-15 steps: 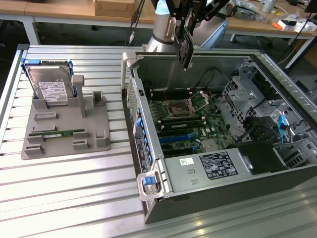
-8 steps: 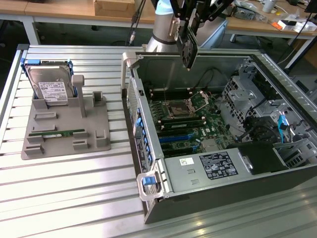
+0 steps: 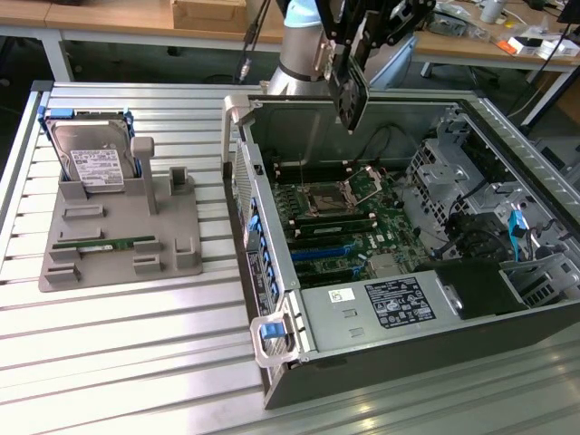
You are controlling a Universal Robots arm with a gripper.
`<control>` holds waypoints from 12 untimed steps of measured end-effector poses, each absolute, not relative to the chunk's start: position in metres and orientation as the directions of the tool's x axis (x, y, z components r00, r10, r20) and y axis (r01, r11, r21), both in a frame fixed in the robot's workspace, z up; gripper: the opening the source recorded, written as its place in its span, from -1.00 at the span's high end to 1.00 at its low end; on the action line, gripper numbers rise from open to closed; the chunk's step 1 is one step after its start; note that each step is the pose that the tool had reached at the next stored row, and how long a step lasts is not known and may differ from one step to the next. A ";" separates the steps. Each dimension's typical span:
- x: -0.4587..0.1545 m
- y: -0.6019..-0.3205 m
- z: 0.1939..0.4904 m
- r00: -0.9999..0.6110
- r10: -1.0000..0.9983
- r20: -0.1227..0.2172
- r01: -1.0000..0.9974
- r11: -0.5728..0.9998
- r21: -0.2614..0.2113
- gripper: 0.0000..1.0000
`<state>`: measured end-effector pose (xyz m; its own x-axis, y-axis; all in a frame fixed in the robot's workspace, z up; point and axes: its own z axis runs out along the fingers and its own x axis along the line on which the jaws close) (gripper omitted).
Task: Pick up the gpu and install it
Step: 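Pick up the gpu and move the gpu toward the slot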
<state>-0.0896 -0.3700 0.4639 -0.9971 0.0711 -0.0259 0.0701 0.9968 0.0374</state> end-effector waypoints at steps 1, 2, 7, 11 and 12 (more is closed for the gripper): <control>-0.088 -0.371 0.461 -0.997 0.071 -0.026 0.070 0.997 0.038 0.47; -0.087 -0.373 0.460 -0.997 0.071 -0.026 0.070 0.997 0.038 0.47; -0.085 -0.379 0.455 -0.997 0.071 -0.026 0.070 0.997 0.037 0.47; -0.079 -0.383 0.449 -0.997 0.071 -0.026 0.070 0.997 0.037 0.47; -0.077 -0.384 0.447 -0.997 0.071 -0.026 0.070 0.997 0.037 0.47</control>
